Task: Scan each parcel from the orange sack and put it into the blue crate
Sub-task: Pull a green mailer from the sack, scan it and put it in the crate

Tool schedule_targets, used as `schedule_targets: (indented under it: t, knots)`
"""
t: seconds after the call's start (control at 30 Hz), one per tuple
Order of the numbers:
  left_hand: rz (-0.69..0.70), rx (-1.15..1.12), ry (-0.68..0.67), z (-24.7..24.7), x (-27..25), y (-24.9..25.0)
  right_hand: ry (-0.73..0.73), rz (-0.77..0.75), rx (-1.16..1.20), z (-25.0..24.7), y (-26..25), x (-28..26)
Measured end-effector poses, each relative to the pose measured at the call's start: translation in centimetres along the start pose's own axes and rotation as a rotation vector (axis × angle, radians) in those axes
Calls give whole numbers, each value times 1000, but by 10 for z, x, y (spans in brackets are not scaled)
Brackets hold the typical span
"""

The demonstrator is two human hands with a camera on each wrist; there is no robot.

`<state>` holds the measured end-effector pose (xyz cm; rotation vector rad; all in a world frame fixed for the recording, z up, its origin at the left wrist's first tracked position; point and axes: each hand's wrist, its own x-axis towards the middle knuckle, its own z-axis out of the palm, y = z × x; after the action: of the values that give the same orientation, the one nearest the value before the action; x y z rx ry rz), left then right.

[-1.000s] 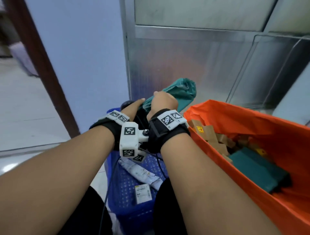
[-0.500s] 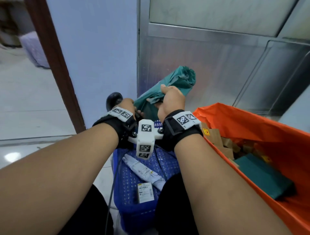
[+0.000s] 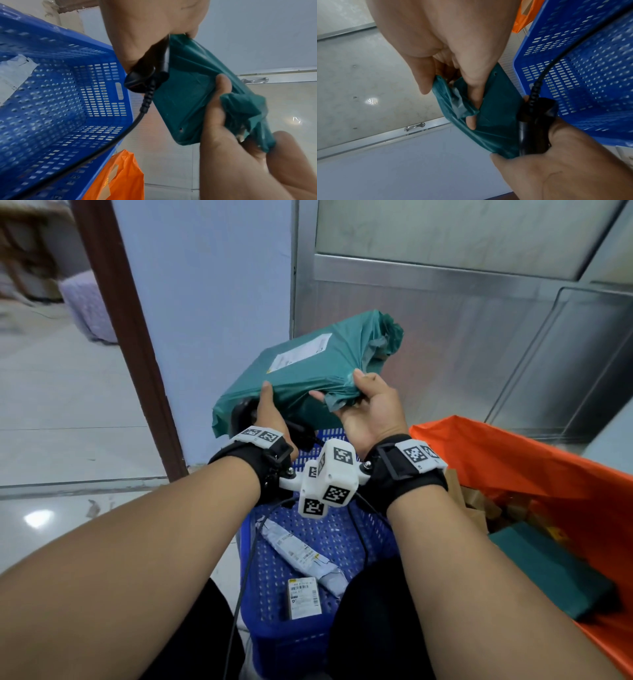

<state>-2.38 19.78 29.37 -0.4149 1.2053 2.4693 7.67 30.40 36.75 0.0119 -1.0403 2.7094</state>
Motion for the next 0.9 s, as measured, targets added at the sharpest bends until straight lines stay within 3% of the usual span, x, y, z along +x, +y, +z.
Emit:
schedule_targets:
  t: [0.07, 0.2, 0.37, 0.5, 0.6, 0.77, 0.9]
  knots:
    - [6, 4, 7, -4, 14, -2, -41, 9, -29, 2, 0, -2]
    - [74, 6, 12, 6, -4, 6, -76, 32, -46, 2, -6, -4]
    - [161, 109, 94, 6, -6, 18, -33, 40, -175, -13, -19, -5]
    - [178, 131, 311, 3, -10, 33, 115, 20, -641, -31, -22, -4]
    - [274, 119, 374, 4, -20, 37, 229, 68, -999, -43, -23, -7]
    - [359, 94, 284, 9, -33, 37, 457, -101, -1507, -77, -36, -2]
    - [435, 186, 184, 14, -37, 40, 505, -150, -1641, -96, -54, -8]
